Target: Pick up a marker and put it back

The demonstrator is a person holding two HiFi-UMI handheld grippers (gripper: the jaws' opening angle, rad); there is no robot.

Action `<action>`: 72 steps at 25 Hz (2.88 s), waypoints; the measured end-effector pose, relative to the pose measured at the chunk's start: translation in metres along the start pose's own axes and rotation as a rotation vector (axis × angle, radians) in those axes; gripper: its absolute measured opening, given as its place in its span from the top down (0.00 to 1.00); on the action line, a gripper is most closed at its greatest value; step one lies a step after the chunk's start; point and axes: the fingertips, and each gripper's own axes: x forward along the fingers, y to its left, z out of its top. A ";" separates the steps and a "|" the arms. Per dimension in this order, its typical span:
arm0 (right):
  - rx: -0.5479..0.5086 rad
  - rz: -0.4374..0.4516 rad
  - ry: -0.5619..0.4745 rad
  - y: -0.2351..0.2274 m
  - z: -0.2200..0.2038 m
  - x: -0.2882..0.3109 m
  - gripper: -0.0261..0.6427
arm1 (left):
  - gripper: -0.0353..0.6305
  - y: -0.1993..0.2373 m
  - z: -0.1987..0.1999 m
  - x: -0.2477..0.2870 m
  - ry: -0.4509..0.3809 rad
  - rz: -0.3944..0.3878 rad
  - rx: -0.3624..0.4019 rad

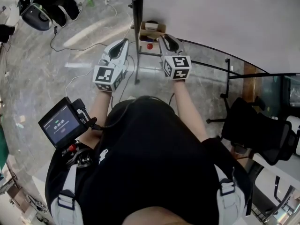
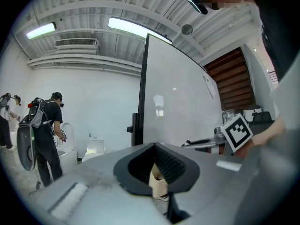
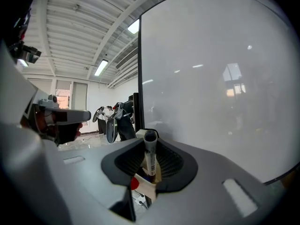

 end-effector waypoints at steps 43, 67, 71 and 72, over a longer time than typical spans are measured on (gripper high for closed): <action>-0.090 -0.093 -0.212 0.047 0.086 -0.119 0.84 | 0.94 -0.049 0.022 0.014 -0.031 -0.193 0.035; -0.083 -0.060 -0.222 0.049 0.089 -0.105 0.84 | 0.94 -0.042 0.023 0.012 -0.042 -0.188 0.022; -0.082 -0.061 -0.221 0.047 0.089 -0.105 0.84 | 0.94 -0.044 0.025 0.013 -0.044 -0.188 0.032; -0.082 -0.061 -0.220 0.046 0.088 -0.106 0.84 | 0.94 -0.044 0.024 0.013 -0.043 -0.186 0.033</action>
